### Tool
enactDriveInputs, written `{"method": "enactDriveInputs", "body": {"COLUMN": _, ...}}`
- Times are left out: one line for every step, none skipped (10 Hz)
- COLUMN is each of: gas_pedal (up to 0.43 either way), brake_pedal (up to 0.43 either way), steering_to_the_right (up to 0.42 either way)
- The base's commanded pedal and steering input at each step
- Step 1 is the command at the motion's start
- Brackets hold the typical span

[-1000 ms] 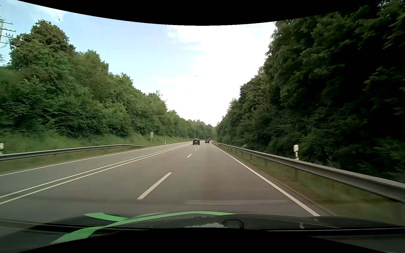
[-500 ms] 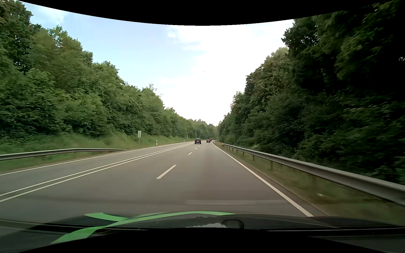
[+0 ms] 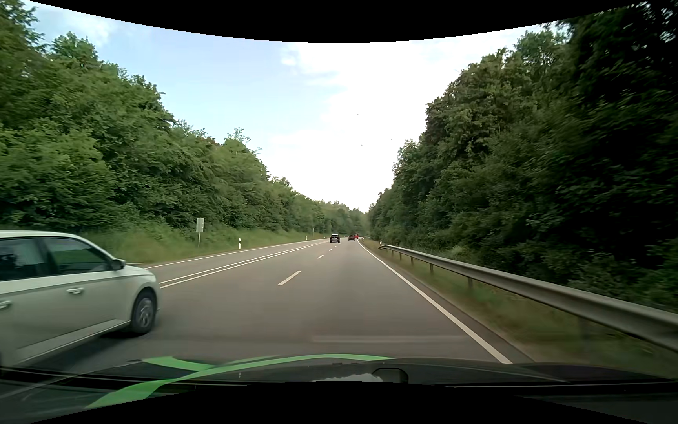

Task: Follow the waypoints while adhering to traffic rules and regulations

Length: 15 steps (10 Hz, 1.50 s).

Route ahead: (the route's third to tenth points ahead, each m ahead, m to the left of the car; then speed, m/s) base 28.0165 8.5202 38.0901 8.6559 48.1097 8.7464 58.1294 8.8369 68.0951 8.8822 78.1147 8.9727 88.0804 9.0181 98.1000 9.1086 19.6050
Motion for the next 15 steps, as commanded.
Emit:
{"method": "enactDriveInputs", "body": {"gas_pedal": 0.35, "brake_pedal": 0.0, "steering_to_the_right": -0.007}}
{"method": "enactDriveInputs", "body": {"gas_pedal": 0.35, "brake_pedal": 0.0, "steering_to_the_right": -0.007}}
{"method": "enactDriveInputs", "body": {"gas_pedal": 0.35, "brake_pedal": 0.0, "steering_to_the_right": -0.006}}
{"method": "enactDriveInputs", "body": {"gas_pedal": 0.35, "brake_pedal": 0.0, "steering_to_the_right": -0.006}}
{"method": "enactDriveInputs", "body": {"gas_pedal": 0.331, "brake_pedal": 0.0, "steering_to_the_right": -0.006}}
{"method": "enactDriveInputs", "body": {"gas_pedal": 0.319, "brake_pedal": 0.0, "steering_to_the_right": -0.006}}
{"method": "enactDriveInputs", "body": {"gas_pedal": 0.319, "brake_pedal": 0.0, "steering_to_the_right": -0.006}}
{"method": "enactDriveInputs", "body": {"gas_pedal": 0.319, "brake_pedal": 0.0, "steering_to_the_right": -0.006}}
{"method": "enactDriveInputs", "body": {"gas_pedal": 0.319, "brake_pedal": 0.0, "steering_to_the_right": -0.006}}
{"method": "enactDriveInputs", "body": {"gas_pedal": 0.331, "brake_pedal": 0.0, "steering_to_the_right": -0.006}}
{"method": "enactDriveInputs", "body": {"gas_pedal": 0.339, "brake_pedal": 0.0, "steering_to_the_right": -0.006}}
{"method": "enactDriveInputs", "body": {"gas_pedal": 0.339, "brake_pedal": 0.0, "steering_to_the_right": -0.006}}
{"method": "enactDriveInputs", "body": {"gas_pedal": 0.35, "brake_pedal": 0.0, "steering_to_the_right": -0.006}}
{"method": "enactDriveInputs", "body": {"gas_pedal": 0.35, "brake_pedal": 0.0, "steering_to_the_right": -0.006}}
{"method": "enactDriveInputs", "body": {"gas_pedal": 0.35, "brake_pedal": 0.0, "steering_to_the_right": -0.006}}
